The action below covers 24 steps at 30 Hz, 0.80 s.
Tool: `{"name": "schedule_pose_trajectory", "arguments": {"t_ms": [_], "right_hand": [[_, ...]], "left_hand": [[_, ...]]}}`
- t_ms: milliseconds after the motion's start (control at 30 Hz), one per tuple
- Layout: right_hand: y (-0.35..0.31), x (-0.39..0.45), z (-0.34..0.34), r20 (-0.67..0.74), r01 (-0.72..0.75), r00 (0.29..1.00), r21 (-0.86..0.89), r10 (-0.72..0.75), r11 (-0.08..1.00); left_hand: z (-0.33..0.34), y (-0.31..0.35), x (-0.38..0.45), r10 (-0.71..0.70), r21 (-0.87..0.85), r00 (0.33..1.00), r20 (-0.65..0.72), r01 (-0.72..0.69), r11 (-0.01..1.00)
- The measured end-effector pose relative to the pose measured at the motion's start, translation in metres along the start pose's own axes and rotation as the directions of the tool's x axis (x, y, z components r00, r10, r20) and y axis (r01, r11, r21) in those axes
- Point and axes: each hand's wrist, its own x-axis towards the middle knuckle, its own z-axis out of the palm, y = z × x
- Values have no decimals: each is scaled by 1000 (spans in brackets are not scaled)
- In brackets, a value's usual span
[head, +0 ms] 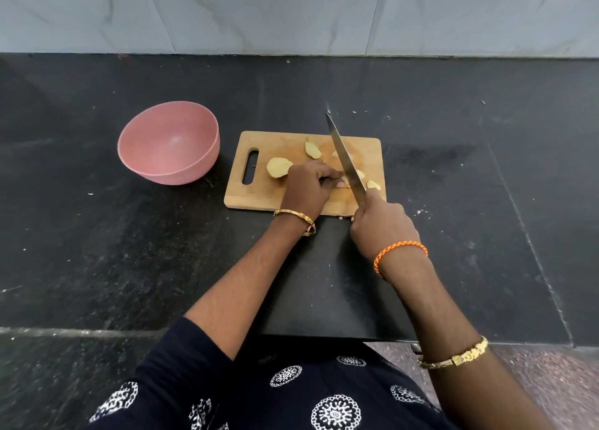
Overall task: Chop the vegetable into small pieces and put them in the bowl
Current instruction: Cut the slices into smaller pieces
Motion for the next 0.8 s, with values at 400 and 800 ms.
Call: {"name": "schedule_pose_trajectory", "arguments": {"t_ms": [400,800], "right_hand": [[1,-7,8,13,-41,999,-1,41,999],[35,-45,-1,109,-69,992,102,58,992]], "left_hand": [[4,7,-5,28,106,999,-17,-26,994],[0,13,-4,-75,61,997,6,75,995]]}}
